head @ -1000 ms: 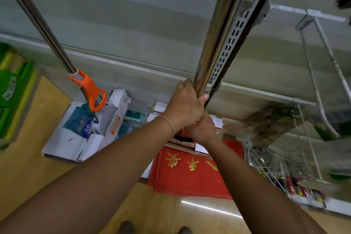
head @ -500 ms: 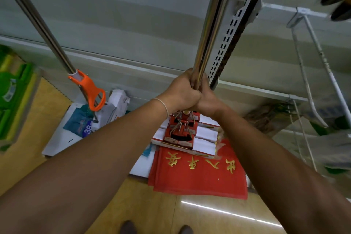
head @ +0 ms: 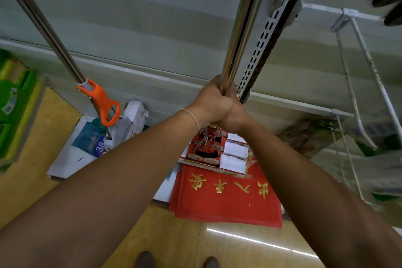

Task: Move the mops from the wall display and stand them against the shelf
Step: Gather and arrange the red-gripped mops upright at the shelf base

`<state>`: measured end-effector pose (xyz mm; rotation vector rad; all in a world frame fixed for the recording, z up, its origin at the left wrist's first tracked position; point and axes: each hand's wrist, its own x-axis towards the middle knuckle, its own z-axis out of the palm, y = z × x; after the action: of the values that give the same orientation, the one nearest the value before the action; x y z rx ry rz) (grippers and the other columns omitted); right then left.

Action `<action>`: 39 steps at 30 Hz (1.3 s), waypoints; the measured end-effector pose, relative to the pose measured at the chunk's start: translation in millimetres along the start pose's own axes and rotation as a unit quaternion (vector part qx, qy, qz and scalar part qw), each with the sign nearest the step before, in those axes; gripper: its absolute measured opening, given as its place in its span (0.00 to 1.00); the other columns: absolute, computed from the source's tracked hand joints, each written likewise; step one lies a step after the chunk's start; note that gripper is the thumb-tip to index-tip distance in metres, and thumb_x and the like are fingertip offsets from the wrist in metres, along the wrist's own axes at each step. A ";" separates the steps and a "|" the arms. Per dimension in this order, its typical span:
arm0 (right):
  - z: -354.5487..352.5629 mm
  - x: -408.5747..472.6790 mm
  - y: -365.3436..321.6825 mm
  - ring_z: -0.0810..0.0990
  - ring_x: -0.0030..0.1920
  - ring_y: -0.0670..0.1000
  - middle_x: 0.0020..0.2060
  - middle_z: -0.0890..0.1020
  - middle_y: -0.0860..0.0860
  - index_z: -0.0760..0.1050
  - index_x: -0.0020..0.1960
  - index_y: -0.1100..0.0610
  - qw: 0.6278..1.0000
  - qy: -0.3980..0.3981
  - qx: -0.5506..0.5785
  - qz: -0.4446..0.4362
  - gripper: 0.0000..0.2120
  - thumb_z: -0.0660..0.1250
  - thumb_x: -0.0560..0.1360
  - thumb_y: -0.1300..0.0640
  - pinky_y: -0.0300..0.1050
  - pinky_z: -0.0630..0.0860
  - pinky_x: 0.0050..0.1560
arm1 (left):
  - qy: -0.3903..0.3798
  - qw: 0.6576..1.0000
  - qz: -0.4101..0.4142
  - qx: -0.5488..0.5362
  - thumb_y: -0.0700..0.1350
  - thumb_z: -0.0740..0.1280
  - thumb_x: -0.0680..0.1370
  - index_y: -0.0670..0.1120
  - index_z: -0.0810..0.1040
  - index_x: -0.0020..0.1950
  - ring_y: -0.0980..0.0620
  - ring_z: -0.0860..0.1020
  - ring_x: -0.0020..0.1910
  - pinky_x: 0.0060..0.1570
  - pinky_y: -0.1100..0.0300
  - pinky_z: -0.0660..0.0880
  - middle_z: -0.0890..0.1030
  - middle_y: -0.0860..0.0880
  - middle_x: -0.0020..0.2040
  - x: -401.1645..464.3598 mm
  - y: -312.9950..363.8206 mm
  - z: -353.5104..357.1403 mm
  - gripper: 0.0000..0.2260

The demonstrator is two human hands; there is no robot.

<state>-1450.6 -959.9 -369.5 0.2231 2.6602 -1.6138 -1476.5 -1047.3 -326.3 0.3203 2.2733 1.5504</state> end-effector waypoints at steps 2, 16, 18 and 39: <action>4.4 -0.1 -7.7 0.85 0.37 0.50 0.37 0.84 0.54 0.74 0.55 0.58 0.950 -0.026 0.279 0.139 0.23 0.56 0.82 0.39 0.41 0.81 0.34 | 0.038 0.999 -0.014 -0.025 0.38 0.66 0.75 0.56 0.72 0.41 0.63 0.73 0.37 0.36 0.73 0.65 0.75 0.56 0.37 2.0 -1.6 3.8 0.11; 7.1 -16.6 -0.7 0.80 0.52 0.51 0.52 0.80 0.50 0.71 0.63 0.53 0.982 0.024 0.124 0.137 0.17 0.68 0.77 0.51 0.44 0.77 0.51 | -0.075 0.991 0.008 0.111 0.44 0.70 0.73 0.49 0.71 0.61 0.50 0.78 0.51 0.51 0.59 0.74 0.80 0.46 0.52 -14.4 -1.3 -22.4 0.19; 8.4 -26.4 1.5 0.80 0.50 0.51 0.47 0.80 0.45 0.70 0.62 0.51 0.990 0.060 -0.052 0.118 0.21 0.72 0.72 0.52 0.44 0.77 0.49 | -0.091 0.988 -0.016 0.124 0.52 0.73 0.72 0.47 0.67 0.69 0.48 0.76 0.61 0.62 0.53 0.73 0.78 0.46 0.62 -20.6 -9.0 -29.1 0.29; 53.2 -118.1 -100.8 0.81 0.53 0.59 0.50 0.82 0.55 0.71 0.65 0.60 0.968 0.159 -0.097 0.169 0.23 0.63 0.79 0.44 0.50 0.76 0.50 | -0.036 0.986 -0.026 0.163 0.49 0.57 0.83 0.42 0.66 0.73 0.44 0.71 0.68 0.62 0.62 0.64 0.72 0.41 0.70 -126.8 1.4 -179.4 0.20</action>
<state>-1350.1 -1065.8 -294.5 0.9437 2.7727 -1.2983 -1437.5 -1247.5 -244.5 0.3928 2.4548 1.1185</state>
